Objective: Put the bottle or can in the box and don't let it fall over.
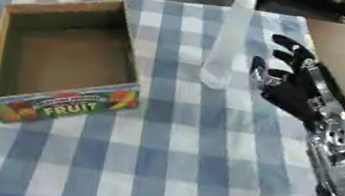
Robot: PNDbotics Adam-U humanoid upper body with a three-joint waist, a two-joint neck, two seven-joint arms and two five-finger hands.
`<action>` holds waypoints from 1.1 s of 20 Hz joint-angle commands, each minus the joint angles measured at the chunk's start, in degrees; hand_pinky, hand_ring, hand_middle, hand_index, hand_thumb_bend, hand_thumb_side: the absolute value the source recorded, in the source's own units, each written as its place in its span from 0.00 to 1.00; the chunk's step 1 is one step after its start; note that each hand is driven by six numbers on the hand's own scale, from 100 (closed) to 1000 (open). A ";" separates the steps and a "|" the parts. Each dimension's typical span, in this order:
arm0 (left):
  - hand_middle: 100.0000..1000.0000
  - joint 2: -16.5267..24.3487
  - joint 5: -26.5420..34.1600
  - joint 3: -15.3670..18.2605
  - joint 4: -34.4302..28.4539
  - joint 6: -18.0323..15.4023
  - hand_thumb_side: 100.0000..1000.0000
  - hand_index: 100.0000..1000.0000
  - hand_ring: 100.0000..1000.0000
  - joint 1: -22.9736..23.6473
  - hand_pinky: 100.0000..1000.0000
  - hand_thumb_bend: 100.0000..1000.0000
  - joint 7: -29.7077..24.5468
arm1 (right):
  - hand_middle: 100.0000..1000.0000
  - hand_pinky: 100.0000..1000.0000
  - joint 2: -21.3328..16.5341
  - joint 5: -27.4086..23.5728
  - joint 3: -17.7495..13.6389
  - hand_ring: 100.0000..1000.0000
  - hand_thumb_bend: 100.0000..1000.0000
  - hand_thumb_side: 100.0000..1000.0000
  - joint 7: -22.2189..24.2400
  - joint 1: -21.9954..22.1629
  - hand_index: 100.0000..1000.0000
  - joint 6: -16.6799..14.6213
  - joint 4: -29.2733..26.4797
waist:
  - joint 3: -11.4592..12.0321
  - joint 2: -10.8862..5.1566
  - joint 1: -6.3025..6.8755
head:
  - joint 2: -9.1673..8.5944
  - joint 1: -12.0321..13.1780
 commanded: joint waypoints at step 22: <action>0.54 0.78 0.25 -0.19 -0.89 -0.19 0.34 0.73 0.45 -0.83 1.00 0.72 -0.74 | 1.00 0.81 -2.53 -7.40 -0.65 0.97 0.06 0.17 1.61 -6.68 0.91 -1.39 3.70 | 0.94 0.17 0.19 | -2.01 0.31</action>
